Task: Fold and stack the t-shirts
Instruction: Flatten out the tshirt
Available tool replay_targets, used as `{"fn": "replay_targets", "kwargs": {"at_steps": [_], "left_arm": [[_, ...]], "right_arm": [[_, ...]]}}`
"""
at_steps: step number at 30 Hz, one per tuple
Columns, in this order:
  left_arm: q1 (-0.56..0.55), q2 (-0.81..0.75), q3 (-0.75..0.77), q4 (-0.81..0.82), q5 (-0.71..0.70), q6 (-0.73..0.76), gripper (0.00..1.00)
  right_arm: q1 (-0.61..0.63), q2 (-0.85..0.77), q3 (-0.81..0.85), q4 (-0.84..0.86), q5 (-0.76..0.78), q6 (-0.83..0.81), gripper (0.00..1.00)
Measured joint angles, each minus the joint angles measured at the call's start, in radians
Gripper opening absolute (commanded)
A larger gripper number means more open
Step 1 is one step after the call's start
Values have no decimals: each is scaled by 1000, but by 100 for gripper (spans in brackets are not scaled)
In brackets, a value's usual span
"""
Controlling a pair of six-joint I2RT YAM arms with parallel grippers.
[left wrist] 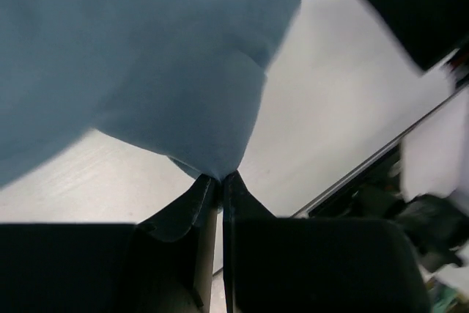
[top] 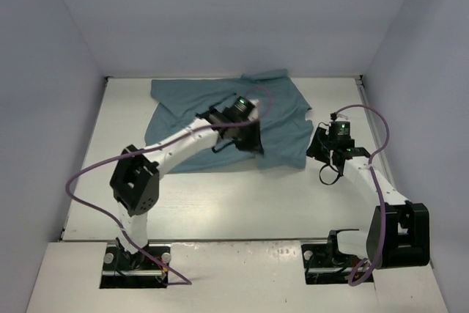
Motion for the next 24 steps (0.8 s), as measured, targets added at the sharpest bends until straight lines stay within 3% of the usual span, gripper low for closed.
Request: {"fn": "replay_targets", "kwargs": {"at_steps": [3,8,14,24], "left_arm": [[161,-19,-11,65,59,-63,0],[349,112,-10,138,80,-134,0],[313,220,-29,185,138,-201,0],[288,226,-13,192,182,-204,0]], "right_arm": [[0,4,4,0,-2,0,42],[11,52,39,1,-24,-2,40],[115,94,55,-2,-22,-21,37],[461,244,207,27,38,-90,37]]}}
